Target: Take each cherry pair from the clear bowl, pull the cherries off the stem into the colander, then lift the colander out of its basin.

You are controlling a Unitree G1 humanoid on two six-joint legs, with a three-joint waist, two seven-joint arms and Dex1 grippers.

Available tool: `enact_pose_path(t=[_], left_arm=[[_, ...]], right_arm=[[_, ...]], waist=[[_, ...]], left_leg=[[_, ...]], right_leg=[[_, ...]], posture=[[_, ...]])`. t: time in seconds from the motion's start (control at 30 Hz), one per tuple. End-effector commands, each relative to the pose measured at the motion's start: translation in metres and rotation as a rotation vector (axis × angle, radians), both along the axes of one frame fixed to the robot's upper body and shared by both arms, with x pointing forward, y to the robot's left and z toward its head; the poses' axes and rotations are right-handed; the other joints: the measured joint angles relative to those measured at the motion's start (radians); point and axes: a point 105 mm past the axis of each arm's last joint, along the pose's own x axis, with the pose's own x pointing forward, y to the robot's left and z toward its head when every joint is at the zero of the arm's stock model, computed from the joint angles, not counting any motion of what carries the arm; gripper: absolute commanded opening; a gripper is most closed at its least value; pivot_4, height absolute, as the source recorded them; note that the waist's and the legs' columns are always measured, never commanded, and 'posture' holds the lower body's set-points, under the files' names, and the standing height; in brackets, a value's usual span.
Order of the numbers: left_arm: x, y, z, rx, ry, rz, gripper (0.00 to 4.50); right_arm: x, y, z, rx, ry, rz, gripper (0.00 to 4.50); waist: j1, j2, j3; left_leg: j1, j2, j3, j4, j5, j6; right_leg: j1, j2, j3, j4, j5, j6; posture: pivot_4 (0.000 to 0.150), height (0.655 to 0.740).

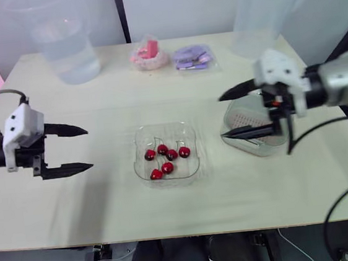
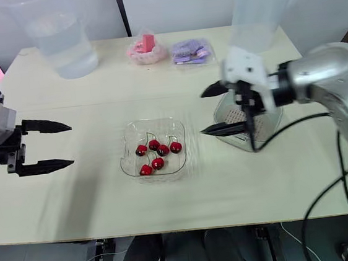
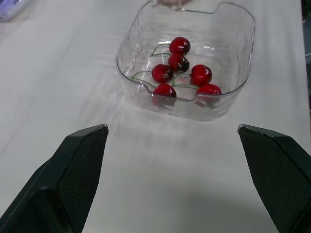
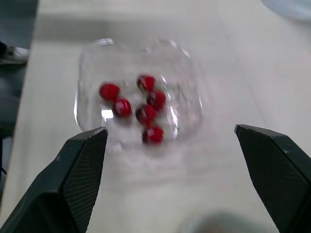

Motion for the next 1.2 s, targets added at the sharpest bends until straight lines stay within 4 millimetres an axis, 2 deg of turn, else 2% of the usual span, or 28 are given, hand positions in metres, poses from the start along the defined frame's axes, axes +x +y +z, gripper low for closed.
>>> enact_pose_path(t=[0.03, 0.13, 0.23, 0.4, 0.57, 0.73, 0.8, 0.97, 1.2], left_arm=[[0.000, -0.003, 0.005, 0.016, -0.043, -0.019, 4.50], [0.000, -0.005, 0.003, 0.014, -0.048, -0.024, 4.50], [-0.003, -0.006, 0.000, 0.013, -0.051, -0.023, 4.50], [-0.006, -0.009, -0.001, 0.003, -0.056, -0.021, 4.50], [-0.007, -0.014, -0.004, -0.008, -0.059, -0.025, 4.50], [-0.007, -0.017, -0.008, -0.015, -0.059, -0.025, 4.50], [-0.006, -0.018, -0.008, -0.020, -0.061, -0.024, 4.50], [-0.004, -0.021, -0.007, -0.032, -0.072, -0.020, 4.50], [-0.006, -0.025, -0.009, -0.042, -0.072, -0.018, 4.50]], right_arm=[[-0.004, 0.023, -0.011, -0.132, 0.036, 0.044, 4.45], [-0.004, 0.042, -0.020, -0.212, 0.084, 0.065, 4.45], [0.005, 0.057, -0.028, -0.277, 0.159, -0.008, 4.45], [0.017, 0.061, -0.044, -0.378, 0.241, -0.156, 4.45], [0.030, 0.061, -0.058, -0.440, 0.251, -0.309, 4.45], [0.026, 0.066, -0.063, -0.458, 0.257, -0.313, 4.45], [0.027, 0.068, -0.069, -0.475, 0.245, -0.325, 3.93], [0.030, 0.070, -0.077, -0.557, 0.175, -0.319, 3.93], [0.029, 0.079, -0.085, -0.586, 0.178, -0.302, 3.93]], waist=[[0.000, 0.000, 0.000], [0.000, 0.000, 0.000], [0.000, 0.000, 0.000], [0.002, -0.002, -0.001], [-0.001, -0.002, -0.001], [-0.001, -0.002, -0.001], [-0.001, -0.002, -0.001], [-0.002, -0.002, -0.001], [-0.002, -0.002, -0.001]], left_leg=[[0.000, 0.000, 0.000, 0.000, 0.000, 0.000], [-0.001, 0.000, 0.000, -0.001, -0.001, 0.001], [-0.002, 0.000, 0.000, -0.001, -0.001, 0.002], [-0.003, 0.000, -0.001, 0.000, -0.001, 0.002], [-0.003, 0.000, -0.001, 0.001, -0.001, 0.002], [-0.005, 0.000, -0.001, 0.000, -0.001, 0.002], [-0.005, 0.000, -0.001, 0.000, -0.001, 0.002], [-0.005, 0.000, -0.001, 0.000, -0.001, 0.002], [-0.006, 0.000, -0.002, 0.000, -0.001, 0.002]], right_leg=[[0.000, 0.000, 0.000, 0.000, 0.000, 0.000], [-0.001, 0.000, 0.000, 0.000, 0.000, 0.000], [-0.003, 0.000, 0.000, 0.000, 0.000, 0.000], [-0.003, 0.000, -0.001, 0.001, 0.000, 0.000], [-0.003, 0.000, -0.001, 0.001, 0.000, 0.000], [-0.005, 0.000, -0.001, 0.001, 0.000, 0.000], [-0.005, 0.000, -0.001, 0.001, 0.000, 0.000], [-0.005, 0.000, -0.001, 0.002, 0.000, 0.000], [-0.006, 0.000, -0.001, 0.001, 0.000, 0.000]], posture=[[0.150, 0.7367], [0.150, 0.7367], [0.150, 0.7367], [0.150, 0.7367], [0.150, 0.7367], [0.150, 0.7367], [0.150, 0.7367], [0.150, 0.7367], [0.150, 0.7367]])
